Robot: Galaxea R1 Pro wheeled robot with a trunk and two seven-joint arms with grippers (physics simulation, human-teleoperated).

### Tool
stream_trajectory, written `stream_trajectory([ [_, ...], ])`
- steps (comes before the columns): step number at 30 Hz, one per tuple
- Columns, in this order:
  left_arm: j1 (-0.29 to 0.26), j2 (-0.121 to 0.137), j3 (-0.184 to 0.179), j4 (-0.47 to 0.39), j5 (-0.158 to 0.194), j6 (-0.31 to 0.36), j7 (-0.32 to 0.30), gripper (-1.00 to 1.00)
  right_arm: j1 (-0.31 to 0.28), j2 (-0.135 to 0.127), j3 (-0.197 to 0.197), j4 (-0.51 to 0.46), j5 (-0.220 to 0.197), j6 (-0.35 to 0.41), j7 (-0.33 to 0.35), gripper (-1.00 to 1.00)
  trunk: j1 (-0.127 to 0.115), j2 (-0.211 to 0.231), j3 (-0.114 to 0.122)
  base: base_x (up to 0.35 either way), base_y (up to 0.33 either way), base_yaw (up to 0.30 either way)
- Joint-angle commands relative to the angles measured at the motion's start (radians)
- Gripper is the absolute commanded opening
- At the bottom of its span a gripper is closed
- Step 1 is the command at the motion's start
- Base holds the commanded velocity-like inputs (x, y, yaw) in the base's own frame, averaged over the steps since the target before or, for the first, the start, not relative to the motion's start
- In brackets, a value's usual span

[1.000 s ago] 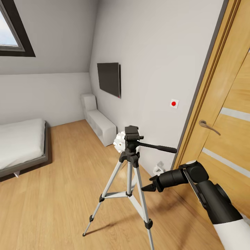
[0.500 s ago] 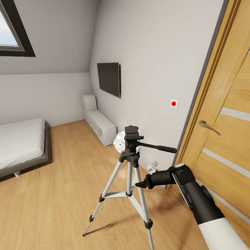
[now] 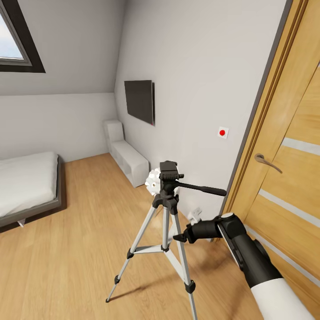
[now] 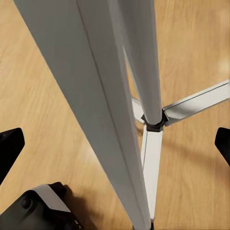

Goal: Attach the digital camera to the camera tripod in the bedroom.

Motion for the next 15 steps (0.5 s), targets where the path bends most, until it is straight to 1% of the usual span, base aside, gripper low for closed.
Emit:
stream_trajectory([
  [1, -0.001, 0.0, -0.008, 0.0, 0.009, 0.002, -0.003, -1.0, -0.001, 0.0, 0.001, 0.005, 0.01, 0.001, 0.009, 1.0, 0.001, -0.002, -0.002, 0.0, 0.0, 0.0],
  [3, -0.001, 0.0, -0.008, 0.0, 0.009, 0.002, -0.003, -1.0, -0.001, 0.003, 0.0, 0.023, 0.009, 0.0, 0.008, 1.0, 0.001, -0.002, -0.002, 0.0, 0.0, 0.0],
  [4, -0.001, 0.0, -0.008, 0.0, 0.009, 0.002, -0.003, -1.0, -0.001, 0.015, -0.006, 0.045, 0.009, -0.011, 0.007, 1.0, 0.001, -0.002, -0.002, 0.0, 0.0, 0.0],
  [8, -0.001, 0.0, -0.008, 0.0, 0.009, 0.002, -0.003, -1.0, -0.001, 0.028, -0.02, 0.053, 0.01, -0.037, 0.005, 1.0, 0.001, -0.002, -0.002, 0.0, 0.0, 0.0],
  [15, -0.001, 0.0, -0.008, 0.0, 0.009, 0.002, -0.003, -1.0, -0.001, 0.033, -0.025, 0.055, 0.01, -0.049, 0.001, 1.0, 0.001, -0.002, -0.002, 0.0, 0.0, 0.0],
])
